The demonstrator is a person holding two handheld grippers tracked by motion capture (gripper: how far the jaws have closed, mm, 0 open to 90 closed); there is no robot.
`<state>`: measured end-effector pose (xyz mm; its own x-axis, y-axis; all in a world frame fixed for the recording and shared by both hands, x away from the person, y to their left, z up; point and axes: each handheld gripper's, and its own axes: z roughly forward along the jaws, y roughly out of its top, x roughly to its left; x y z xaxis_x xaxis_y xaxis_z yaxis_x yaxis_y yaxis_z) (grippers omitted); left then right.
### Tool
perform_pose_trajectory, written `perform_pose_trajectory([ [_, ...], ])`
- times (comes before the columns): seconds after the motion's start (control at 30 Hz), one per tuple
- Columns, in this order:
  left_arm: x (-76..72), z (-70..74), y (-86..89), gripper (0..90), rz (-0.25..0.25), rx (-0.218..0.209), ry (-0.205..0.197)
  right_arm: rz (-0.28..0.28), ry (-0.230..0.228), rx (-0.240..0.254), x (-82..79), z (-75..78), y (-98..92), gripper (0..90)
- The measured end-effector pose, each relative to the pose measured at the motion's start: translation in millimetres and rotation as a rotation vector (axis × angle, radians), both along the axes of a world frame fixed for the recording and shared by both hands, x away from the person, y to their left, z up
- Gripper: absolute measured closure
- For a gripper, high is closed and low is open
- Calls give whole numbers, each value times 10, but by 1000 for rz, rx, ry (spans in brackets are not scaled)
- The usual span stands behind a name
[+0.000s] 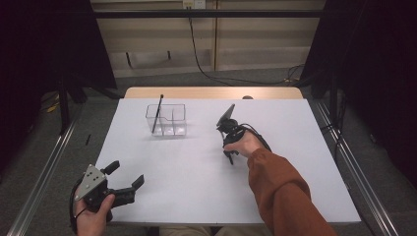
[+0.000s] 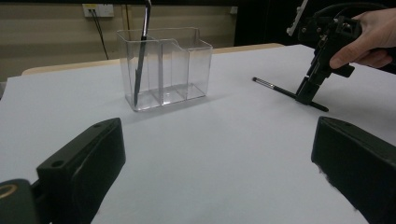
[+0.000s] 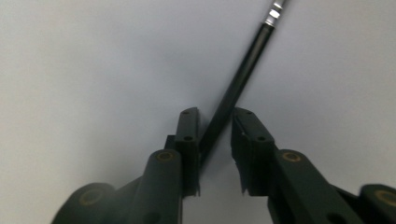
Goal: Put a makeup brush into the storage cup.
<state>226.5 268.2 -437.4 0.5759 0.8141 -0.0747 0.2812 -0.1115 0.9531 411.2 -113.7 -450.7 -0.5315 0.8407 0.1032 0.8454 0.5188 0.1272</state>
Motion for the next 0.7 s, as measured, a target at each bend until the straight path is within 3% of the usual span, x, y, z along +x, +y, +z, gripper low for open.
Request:
perform_pose_trajectory([
  [0.17,4,-3,-3,29,1,-2,2,-6,-4,-29,-5,3,40,748],
  [0.4,7,-4,-6,27,9,-4,2,-38,-11,-52,4,6,41,841],
  [0.7,47,-18,-24,27,16,-28,3,-37,-10,-45,6,10,32,846],
])
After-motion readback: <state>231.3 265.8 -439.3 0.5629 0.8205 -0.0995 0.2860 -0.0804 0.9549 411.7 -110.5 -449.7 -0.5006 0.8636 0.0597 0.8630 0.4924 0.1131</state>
